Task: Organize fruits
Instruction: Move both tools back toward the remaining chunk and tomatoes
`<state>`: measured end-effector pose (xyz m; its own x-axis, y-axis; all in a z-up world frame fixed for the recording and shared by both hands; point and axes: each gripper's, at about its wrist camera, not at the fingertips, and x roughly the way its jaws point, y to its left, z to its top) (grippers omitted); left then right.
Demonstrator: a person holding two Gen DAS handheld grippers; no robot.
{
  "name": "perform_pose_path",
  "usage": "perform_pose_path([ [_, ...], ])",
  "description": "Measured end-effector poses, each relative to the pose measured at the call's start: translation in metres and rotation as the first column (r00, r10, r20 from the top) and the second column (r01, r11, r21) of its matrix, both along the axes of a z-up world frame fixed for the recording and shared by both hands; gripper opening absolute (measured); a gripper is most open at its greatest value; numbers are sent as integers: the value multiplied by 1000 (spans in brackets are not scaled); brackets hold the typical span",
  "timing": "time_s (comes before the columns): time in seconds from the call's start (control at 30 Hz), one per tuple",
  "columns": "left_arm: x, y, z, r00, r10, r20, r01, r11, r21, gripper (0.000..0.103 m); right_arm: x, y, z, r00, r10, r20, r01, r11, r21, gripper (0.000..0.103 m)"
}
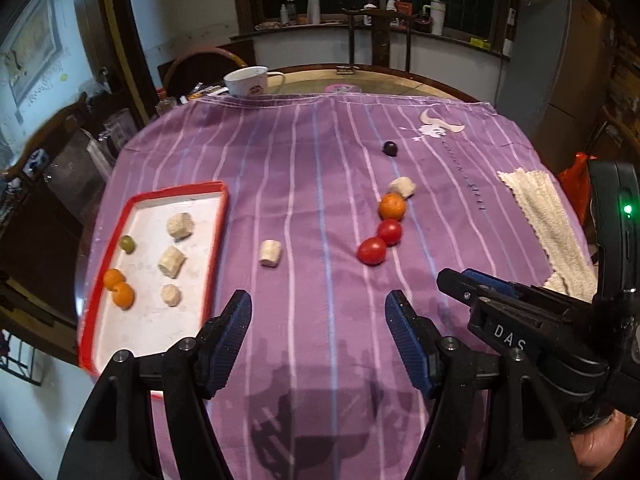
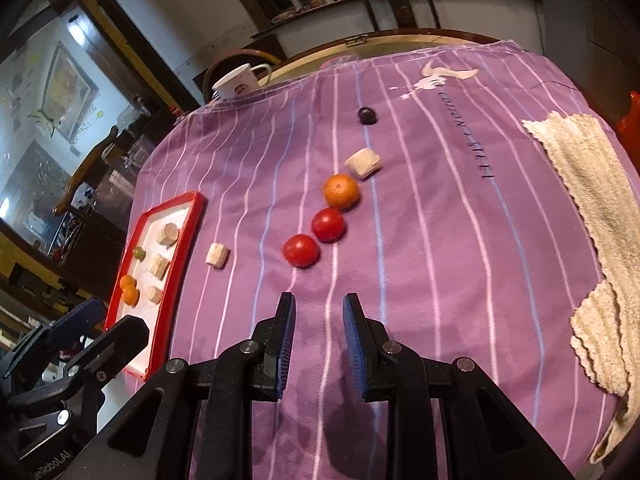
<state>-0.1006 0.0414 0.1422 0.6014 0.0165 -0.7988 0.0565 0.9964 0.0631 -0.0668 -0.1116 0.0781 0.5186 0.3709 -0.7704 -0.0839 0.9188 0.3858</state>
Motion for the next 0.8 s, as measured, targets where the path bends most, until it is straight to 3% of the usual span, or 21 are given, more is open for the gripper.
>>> perform_pose_path([
  [0.37, -2, 20, -6, 998, 58, -24, -58, 998, 5, 70, 2, 25, -8, 998, 60, -19, -60, 998, -7, 27],
  [0.8, 10, 22, -29, 991, 60, -117, -63, 998, -15, 70, 7, 18, -19, 998, 39, -48, -39, 999, -3, 27],
])
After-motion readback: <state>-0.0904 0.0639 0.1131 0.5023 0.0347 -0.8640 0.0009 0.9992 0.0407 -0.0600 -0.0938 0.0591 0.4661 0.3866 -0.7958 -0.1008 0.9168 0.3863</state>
